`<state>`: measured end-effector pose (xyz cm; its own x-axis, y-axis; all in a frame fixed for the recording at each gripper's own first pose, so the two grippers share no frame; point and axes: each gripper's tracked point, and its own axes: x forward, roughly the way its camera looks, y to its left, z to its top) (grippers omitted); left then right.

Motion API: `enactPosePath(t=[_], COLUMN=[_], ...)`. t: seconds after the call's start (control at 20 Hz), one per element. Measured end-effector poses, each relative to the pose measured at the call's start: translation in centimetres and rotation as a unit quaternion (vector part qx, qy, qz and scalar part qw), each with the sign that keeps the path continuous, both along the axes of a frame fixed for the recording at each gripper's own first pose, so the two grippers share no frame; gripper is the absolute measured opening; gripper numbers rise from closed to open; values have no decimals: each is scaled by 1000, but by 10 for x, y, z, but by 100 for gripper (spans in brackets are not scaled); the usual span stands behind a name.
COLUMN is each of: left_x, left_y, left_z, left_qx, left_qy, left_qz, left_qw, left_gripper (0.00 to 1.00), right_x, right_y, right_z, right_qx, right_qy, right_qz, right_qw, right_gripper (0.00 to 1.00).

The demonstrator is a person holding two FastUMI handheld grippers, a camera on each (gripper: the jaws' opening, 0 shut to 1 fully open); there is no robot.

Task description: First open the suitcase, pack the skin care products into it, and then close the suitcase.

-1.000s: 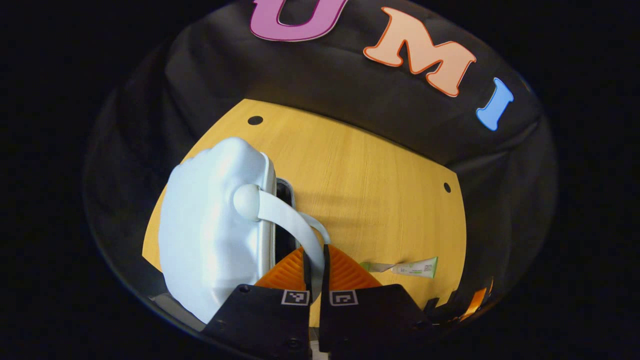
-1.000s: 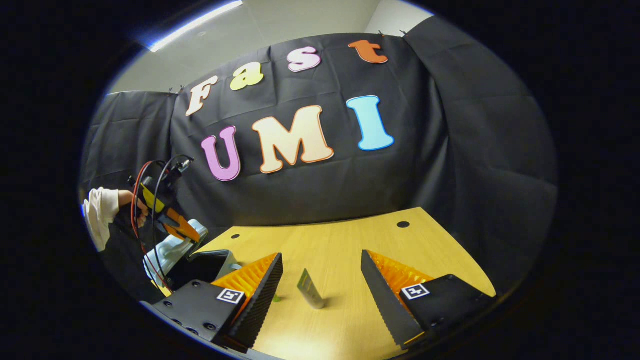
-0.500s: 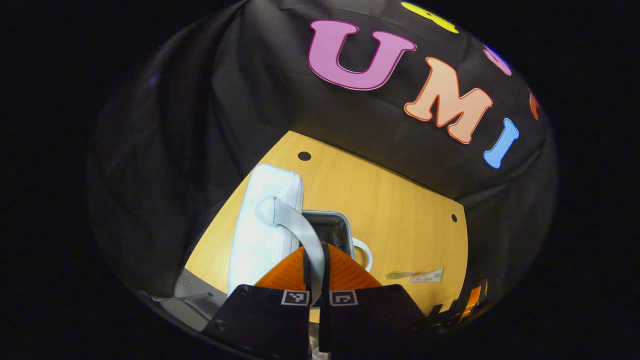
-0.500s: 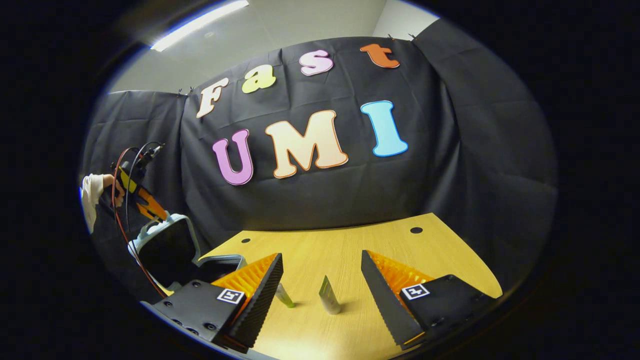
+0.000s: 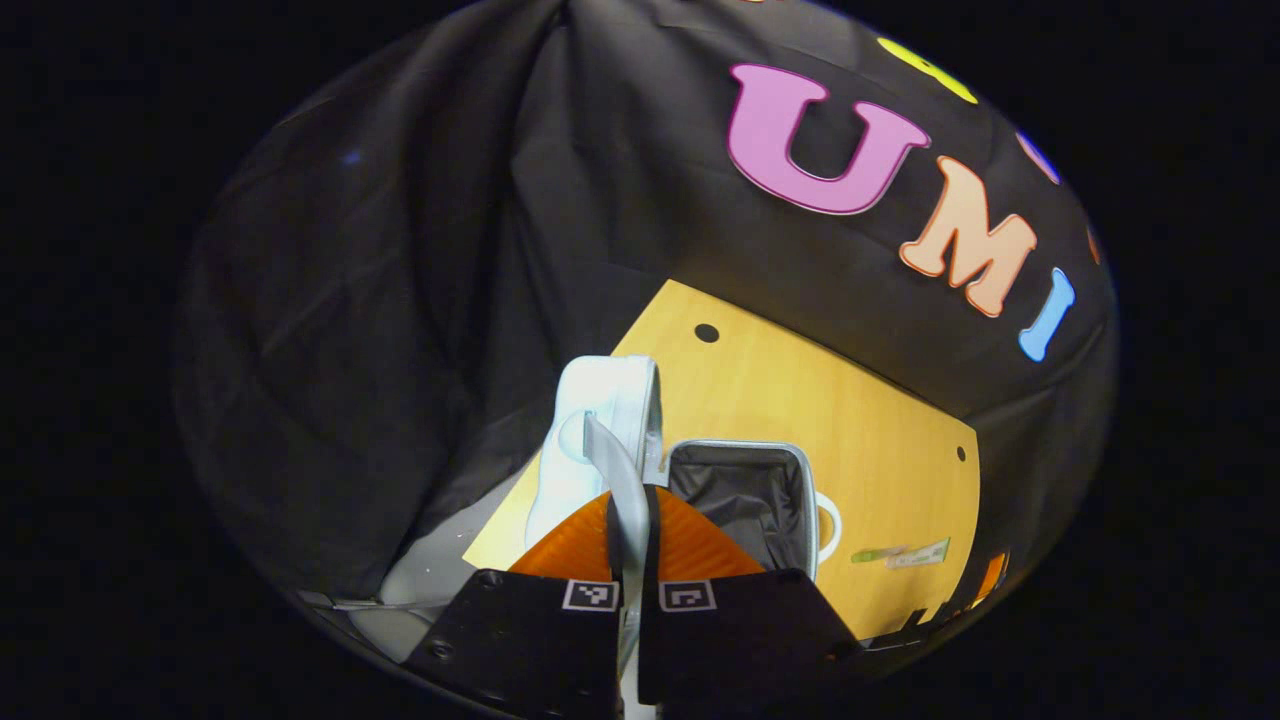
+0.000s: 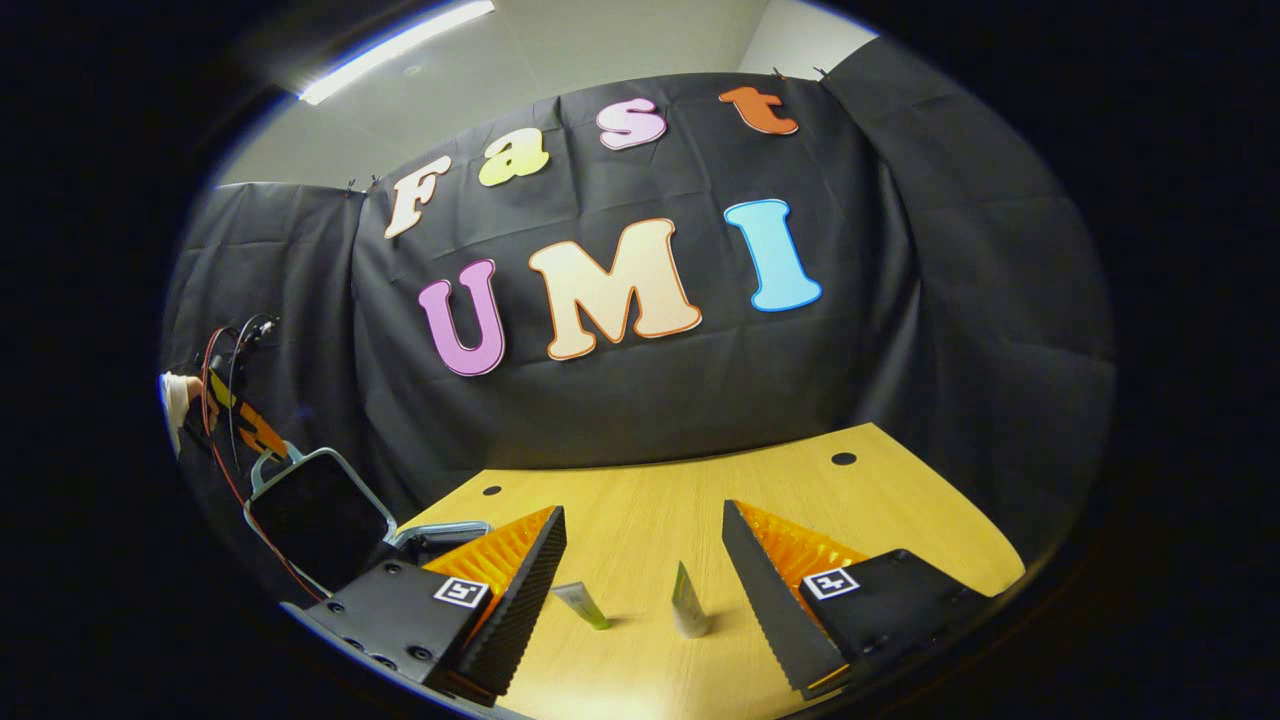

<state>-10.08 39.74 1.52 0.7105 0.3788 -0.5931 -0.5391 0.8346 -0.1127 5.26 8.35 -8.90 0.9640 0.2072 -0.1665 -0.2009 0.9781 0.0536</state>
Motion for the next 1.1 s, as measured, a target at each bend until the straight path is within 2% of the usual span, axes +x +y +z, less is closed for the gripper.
enactPosePath(t=[0.2,0.45,0.75,0.95,1.1], left_x=[-29,-52,-64,-70,-71], left_y=[47,77,97,103,107], left_z=[-27,-82,-148,-185,-199], left_qx=[24,16,5,-4,-9], left_qy=[26,53,84,126,123], left_qz=[45,83,113,138,143], left_qw=[998,995,990,982,982], left_gripper=[0,0,0,0,0], right_x=[4,9,9,8,8], right_y=[8,10,12,6,-8], right_z=[-3,-5,-8,-10,-11], right_qx=[4,3,-9,-13,-21], right_qy=[0,6,12,18,22], right_qz=[-3,-6,2,1,-7], right_qw=[1000,1000,1000,1000,1000], right_gripper=[98,98,98,98,98])
